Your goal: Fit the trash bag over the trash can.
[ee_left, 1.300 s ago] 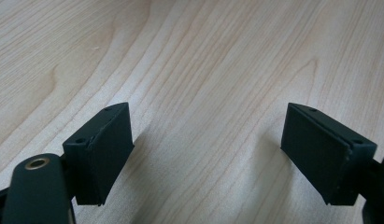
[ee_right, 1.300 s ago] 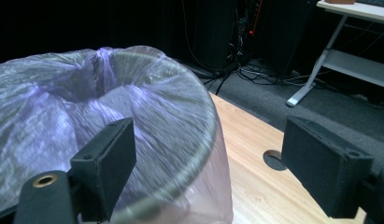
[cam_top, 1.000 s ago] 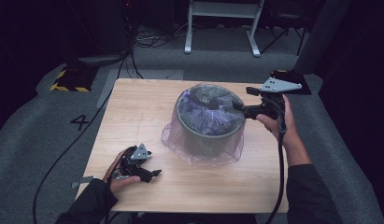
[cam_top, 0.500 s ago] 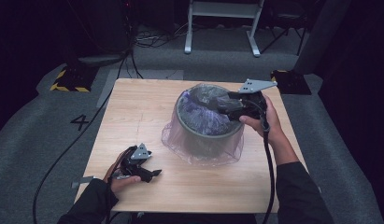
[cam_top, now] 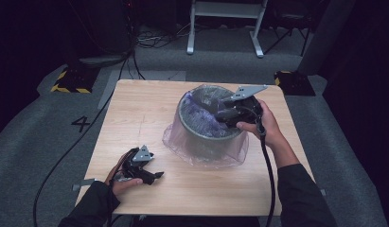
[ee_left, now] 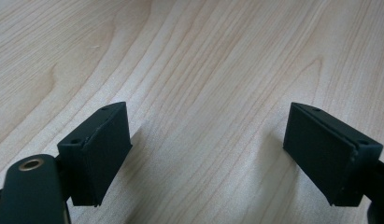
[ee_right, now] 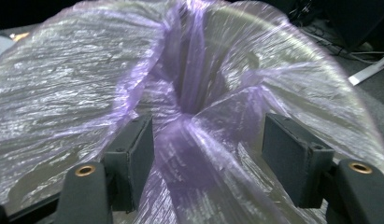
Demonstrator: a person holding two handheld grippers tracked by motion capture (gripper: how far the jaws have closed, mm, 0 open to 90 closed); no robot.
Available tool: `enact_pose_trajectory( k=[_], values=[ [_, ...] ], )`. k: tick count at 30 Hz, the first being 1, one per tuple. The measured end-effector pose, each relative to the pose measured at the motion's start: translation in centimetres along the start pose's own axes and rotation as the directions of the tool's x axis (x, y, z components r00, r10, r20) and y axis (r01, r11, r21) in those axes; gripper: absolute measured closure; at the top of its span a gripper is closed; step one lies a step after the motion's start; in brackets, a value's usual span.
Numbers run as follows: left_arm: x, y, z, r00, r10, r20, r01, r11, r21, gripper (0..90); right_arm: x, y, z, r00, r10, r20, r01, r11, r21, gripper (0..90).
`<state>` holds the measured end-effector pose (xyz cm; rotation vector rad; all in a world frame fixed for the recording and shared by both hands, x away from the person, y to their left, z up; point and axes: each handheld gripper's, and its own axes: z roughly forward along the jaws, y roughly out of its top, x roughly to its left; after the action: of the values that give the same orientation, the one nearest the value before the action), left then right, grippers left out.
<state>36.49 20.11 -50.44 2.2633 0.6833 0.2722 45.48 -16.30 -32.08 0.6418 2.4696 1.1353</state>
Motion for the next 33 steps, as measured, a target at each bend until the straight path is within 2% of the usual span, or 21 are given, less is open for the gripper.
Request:
enact_pose_trajectory(
  k=[4, 17, 22, 26, 33],
  values=[
    [0.0, 0.0, 0.0, 1.0, -0.001, 0.0, 0.001, 1.0, 0.001, 14.5, 0.1, -0.1, 0.3, 0.9997, -0.002, -0.025, 0.003, 1.0, 0.029, 34.1],
    [0.0, 0.0, 0.0, 1.0, 0.0, 0.0, 0.0, 1.0, 0.001, 14.4, -0.1, 0.0, 1.2, 0.9985, 0.036, -0.042, -0.031, 0.994, 0.1, 30.1],
    [0.0, 0.0, 0.0, 1.0, -0.001, 0.0, 0.001, 1.0, 0.001, 14.5, -0.1, 0.1, 1.7, 0.9982, 0.031, -0.05, -0.022, 0.986, 0.167, 25.8],
    [0.0, 0.0, 0.0, 1.0, -0.001, 0.001, 0.001, 1.0, 0.0, 14.4, 0.0, 0.1, 2.1, 0.9988, 0.023, -0.043, -0.013, 0.974, 0.227, 23.0],
    [0.0, 0.0, 0.0, 1.0, -0.001, 0.0, 0.001, 1.0, 0.001, 14.4, 0.0, 0.2, 2.3, 0.9991, 0.024, -0.036, -0.015, 0.968, 0.251, 22.5]
  ],
)
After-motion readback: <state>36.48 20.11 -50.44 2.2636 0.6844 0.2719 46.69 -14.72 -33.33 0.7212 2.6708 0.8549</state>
